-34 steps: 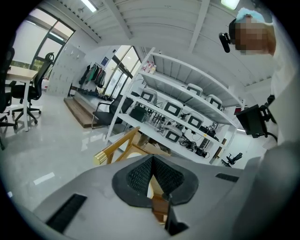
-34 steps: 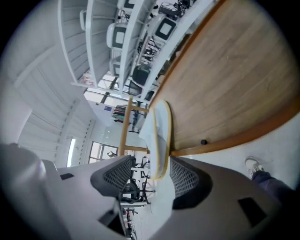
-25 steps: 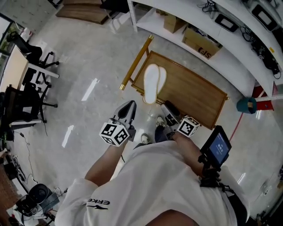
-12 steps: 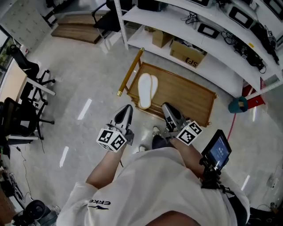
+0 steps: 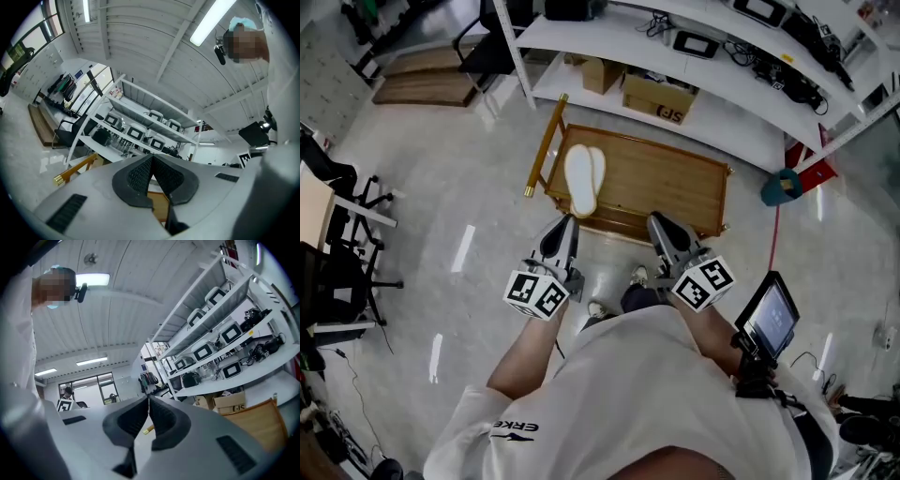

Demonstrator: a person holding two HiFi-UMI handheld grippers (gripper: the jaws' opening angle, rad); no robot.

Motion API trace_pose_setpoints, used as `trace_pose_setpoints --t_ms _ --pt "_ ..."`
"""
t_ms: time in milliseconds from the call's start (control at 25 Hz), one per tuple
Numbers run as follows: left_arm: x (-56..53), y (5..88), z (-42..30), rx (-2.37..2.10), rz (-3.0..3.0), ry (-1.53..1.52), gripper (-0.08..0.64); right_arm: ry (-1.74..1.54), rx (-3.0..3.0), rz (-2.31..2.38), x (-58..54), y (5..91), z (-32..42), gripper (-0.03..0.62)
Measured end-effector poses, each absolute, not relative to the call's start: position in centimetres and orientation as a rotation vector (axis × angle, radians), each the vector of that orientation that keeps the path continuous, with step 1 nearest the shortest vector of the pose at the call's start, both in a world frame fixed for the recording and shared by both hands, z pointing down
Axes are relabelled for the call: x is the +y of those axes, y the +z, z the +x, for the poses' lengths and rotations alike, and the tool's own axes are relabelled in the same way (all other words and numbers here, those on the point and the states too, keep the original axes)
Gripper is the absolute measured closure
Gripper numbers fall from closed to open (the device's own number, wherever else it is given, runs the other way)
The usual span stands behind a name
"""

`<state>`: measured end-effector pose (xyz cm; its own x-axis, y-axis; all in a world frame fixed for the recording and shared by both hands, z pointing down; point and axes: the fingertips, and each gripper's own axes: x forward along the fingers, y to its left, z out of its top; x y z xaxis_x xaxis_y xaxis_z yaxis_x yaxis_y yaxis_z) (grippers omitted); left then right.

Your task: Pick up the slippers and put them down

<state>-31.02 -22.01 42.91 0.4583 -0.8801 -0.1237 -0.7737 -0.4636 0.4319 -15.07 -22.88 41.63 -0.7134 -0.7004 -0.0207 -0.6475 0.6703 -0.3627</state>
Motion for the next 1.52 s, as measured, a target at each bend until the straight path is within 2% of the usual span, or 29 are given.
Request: trace_pose_setpoints --t_ms 1160,1520 --pt "-14.8 41.6 -8.9 -1.238 2.520 -0.384 0.557 -0.410 2.722 -1.313 -14.5 40.8 3.5 0.583" --pt "-13.8 41.5 -6.4 -1.169 2.557 -0.349 0.557 -0.450 2.702 -1.368 -13.0 41.5 5.1 0.586"
